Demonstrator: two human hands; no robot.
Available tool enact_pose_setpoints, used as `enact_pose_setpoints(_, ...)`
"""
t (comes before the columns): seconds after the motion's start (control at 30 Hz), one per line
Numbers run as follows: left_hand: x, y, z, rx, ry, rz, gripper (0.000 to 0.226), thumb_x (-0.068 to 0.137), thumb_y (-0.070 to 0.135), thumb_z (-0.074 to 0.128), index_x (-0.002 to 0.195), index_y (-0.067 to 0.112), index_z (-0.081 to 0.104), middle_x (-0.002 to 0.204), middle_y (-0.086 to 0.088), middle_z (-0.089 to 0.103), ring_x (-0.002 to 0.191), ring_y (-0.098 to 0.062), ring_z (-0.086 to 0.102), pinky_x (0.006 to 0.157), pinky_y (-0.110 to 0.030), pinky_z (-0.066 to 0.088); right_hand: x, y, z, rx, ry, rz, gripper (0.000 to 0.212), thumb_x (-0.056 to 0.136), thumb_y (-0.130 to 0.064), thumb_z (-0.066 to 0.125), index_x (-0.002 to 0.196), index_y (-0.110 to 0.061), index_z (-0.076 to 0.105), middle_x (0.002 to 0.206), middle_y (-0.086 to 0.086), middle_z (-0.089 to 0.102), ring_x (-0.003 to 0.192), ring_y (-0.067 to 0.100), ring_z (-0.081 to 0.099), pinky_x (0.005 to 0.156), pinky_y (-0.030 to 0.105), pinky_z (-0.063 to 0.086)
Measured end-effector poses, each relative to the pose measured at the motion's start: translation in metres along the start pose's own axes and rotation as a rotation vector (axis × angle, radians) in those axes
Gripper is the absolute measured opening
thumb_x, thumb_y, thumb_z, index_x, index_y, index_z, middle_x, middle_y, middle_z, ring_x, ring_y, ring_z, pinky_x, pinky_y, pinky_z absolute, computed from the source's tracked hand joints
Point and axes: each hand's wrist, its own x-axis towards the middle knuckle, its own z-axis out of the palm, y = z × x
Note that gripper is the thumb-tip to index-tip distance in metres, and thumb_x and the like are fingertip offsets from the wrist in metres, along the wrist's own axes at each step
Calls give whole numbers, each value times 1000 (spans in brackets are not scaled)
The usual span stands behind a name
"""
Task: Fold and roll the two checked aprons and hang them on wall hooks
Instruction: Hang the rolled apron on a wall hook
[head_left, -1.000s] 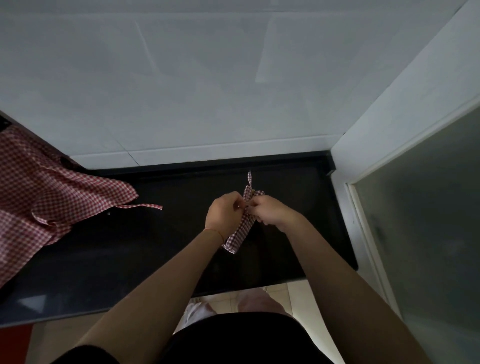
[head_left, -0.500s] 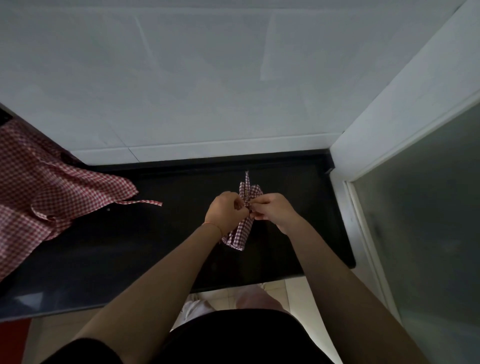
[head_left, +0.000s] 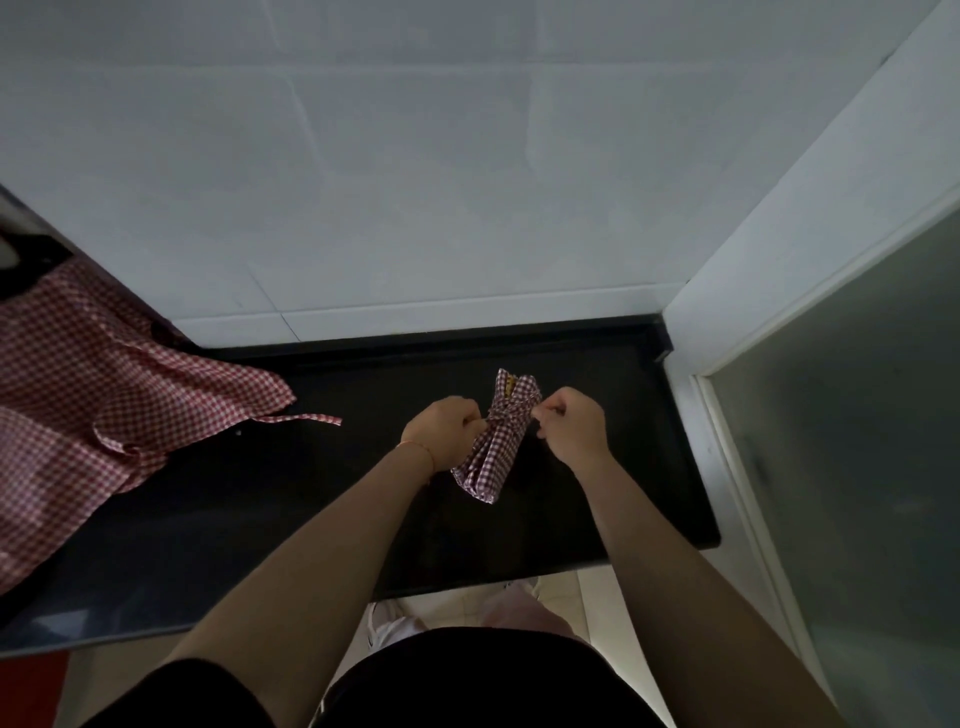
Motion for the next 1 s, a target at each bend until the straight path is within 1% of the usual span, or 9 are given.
enact_pose_setpoints(0.2, -11, 20, -55, 34, 111, 76, 16, 97, 33, 52, 87, 23, 59, 99, 1, 60, 89, -16, 58, 82, -36, 52, -13, -39, -24, 102, 78, -89, 5, 94, -12, 62, 91, -7, 63, 89, 4, 66, 69, 5, 63, 48, 8, 39)
enact_pose_setpoints(0.23, -17, 24, -70, 64, 143, 94, 17, 97, 34, 52, 90, 22, 60, 99, 1, 60, 90, -17, 59, 83, -37, 52, -17, -49, -29, 108, 94, -122, 8, 94, -12, 62, 91, -5, 63, 88, 6, 67, 67, 6, 62, 48, 8, 38)
enact_pose_setpoints(0.37, -37, 56, -129, 108, 278, 261, 19, 97, 32, 54, 86, 17, 58, 90, 0, 57, 88, -19, 56, 78, -33, 47, -32, -97, -69, 51, 175, -271, 14, 89, -19, 69, 82, -8, 65, 85, 7, 67, 78, 20, 60, 67, 26, 41)
enact_pose_setpoints(0.5, -70, 108, -192, 144, 427, 473, 16, 95, 26, 57, 83, 16, 58, 81, 3, 54, 79, -16, 51, 73, -28, 41, -63, -159, -123, -262, 145, -427, 22, 84, -26, 72, 85, -4, 72, 88, 9, 68, 80, 20, 60, 68, 28, 44)
enact_pose_setpoints(0.6, -91, 145, -230, 203, 489, 578, 17, 94, 24, 57, 90, 9, 63, 92, -6, 61, 85, -21, 54, 74, -27, 38, -99, -202, -147, -237, 321, -638, 19, 84, -26, 69, 101, -17, 71, 106, 3, 61, 96, 17, 56, 83, 32, 47)
enact_pose_setpoints(0.67, -107, 169, -256, 268, 519, 631, 18, 95, 23, 56, 92, 7, 63, 94, -8, 61, 85, -21, 53, 75, -27, 37, -123, -227, -159, -142, 339, -742, 27, 86, -20, 68, 113, -17, 68, 114, -2, 60, 105, 12, 54, 86, 25, 40)
enact_pose_setpoints(0.73, -122, 187, -281, 303, 562, 700, 18, 96, 26, 56, 90, 11, 63, 91, -4, 59, 84, -18, 52, 77, -28, 40, -135, -247, -173, -104, 363, -778, 25, 88, -21, 67, 112, -15, 68, 113, -3, 64, 107, 11, 56, 86, 22, 38)
enact_pose_setpoints(0.9, -160, 225, -327, 198, 679, 847, 9, 92, 28, 63, 93, 19, 65, 88, 6, 61, 84, -13, 55, 85, -32, 48, -157, -284, -212, -64, 477, -839, 12, 89, -31, 66, 87, -18, 65, 80, -9, 62, 73, 3, 55, 61, 21, 37)
enact_pose_setpoints(1.0, -175, 237, -346, 88, 617, 772, 31, 83, 46, 72, 105, 28, 58, 97, 6, 63, 88, -9, 60, 81, -27, 50, -164, -302, -235, 17, 594, -836, 16, 88, -30, 68, 87, -15, 70, 86, -2, 69, 81, 13, 63, 67, 24, 43)
